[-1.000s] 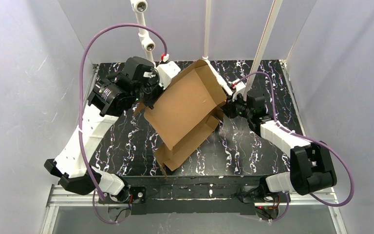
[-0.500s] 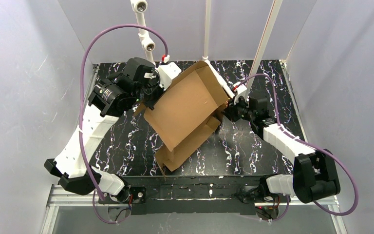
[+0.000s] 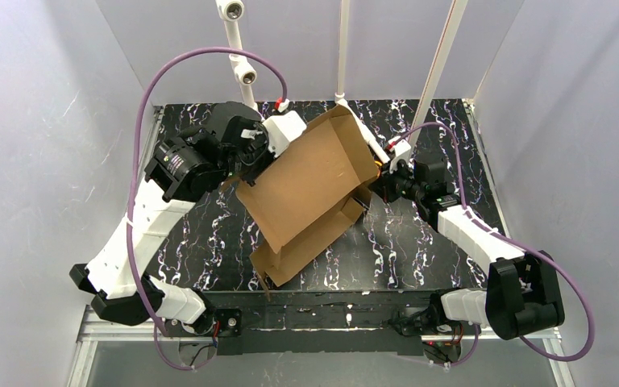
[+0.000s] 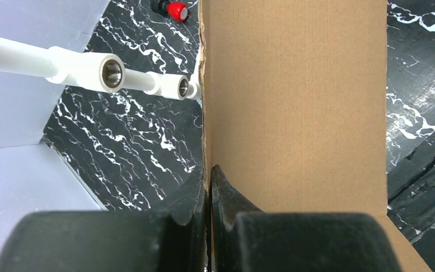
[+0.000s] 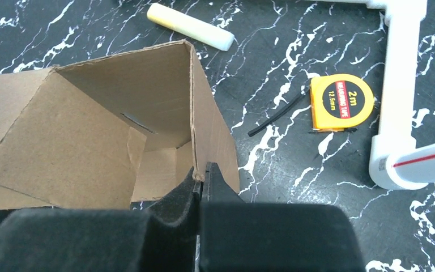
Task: Fold the paper box
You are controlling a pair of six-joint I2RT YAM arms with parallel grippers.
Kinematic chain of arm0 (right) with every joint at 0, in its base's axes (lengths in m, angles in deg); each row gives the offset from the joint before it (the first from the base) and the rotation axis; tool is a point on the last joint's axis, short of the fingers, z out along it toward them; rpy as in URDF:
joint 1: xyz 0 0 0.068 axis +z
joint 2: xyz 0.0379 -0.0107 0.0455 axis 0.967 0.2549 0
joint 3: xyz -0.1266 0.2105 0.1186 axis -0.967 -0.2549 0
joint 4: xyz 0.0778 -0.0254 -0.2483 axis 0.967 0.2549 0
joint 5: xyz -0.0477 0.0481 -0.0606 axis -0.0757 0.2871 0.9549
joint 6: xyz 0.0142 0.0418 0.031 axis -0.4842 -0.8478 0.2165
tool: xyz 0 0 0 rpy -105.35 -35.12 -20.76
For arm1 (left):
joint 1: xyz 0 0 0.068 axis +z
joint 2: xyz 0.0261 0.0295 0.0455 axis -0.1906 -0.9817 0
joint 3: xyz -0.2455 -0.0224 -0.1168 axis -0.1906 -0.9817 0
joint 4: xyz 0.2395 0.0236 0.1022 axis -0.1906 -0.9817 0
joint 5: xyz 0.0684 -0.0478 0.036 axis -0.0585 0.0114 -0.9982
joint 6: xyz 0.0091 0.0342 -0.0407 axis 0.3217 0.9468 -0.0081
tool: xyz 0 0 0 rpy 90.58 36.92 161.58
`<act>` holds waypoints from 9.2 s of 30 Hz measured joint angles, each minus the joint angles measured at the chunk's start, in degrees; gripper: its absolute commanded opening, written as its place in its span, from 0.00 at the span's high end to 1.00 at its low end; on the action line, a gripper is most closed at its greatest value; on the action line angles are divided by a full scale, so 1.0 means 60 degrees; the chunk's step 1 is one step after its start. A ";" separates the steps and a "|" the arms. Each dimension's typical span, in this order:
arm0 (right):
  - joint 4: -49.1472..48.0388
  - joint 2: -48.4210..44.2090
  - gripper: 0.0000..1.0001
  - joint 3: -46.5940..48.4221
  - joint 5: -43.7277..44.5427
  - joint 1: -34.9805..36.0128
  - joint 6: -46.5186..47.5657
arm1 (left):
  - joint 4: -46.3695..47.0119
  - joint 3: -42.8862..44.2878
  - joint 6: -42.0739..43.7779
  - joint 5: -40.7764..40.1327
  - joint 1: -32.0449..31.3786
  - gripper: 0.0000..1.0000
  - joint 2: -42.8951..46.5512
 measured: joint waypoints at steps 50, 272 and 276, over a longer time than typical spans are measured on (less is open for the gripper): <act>-0.2477 0.1738 0.66 0.0510 0.3118 0.1224 -0.2528 | 0.3963 -0.1974 0.5785 -0.2524 -0.0335 1.00 -0.0007; 0.1628 -0.0069 0.18 0.2470 -0.2896 -0.0157 0.3115 | 0.1158 -0.1308 -0.3712 0.4229 0.1927 1.00 0.0878; 0.3942 -0.0047 0.20 0.2863 -0.3115 -0.1002 0.5089 | 0.1162 -0.1315 -0.3632 0.4164 0.1927 1.00 0.0907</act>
